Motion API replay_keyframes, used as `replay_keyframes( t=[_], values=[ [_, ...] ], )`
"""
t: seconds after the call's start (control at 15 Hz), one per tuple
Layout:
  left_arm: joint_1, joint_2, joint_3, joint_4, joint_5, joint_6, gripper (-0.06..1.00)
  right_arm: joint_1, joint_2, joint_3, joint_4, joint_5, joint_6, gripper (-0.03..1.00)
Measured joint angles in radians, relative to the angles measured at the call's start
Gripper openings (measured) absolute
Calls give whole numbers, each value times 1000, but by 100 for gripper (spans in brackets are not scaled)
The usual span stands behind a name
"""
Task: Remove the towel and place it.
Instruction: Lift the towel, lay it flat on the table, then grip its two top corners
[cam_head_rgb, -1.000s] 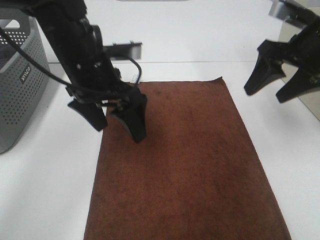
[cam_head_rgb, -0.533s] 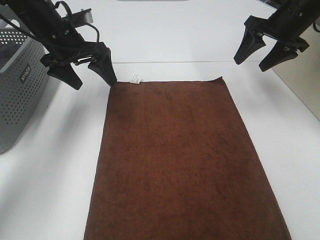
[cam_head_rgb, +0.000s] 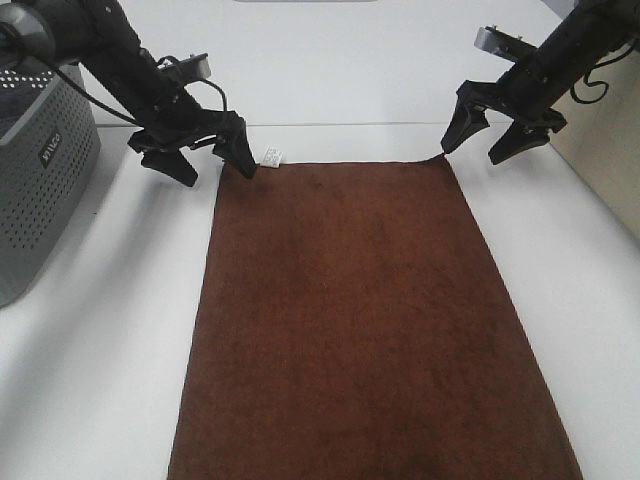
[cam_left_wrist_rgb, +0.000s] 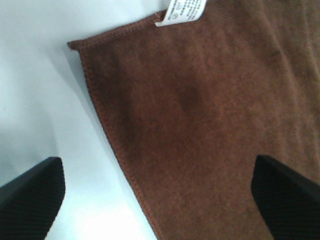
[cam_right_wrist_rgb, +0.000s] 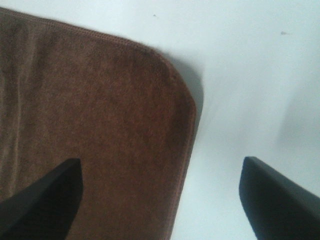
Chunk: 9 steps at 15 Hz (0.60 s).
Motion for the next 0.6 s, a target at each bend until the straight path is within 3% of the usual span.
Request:
replay_keyframes(
  t=[0.2,0.6],
  values=[
    [0,74,-89,-4,-4,-1,93,-13,91,-97,18,1,0,82],
    [0,94,-106,-23,-26,-8,93,-22,129,-105,30,-1,20,82]
  ],
)
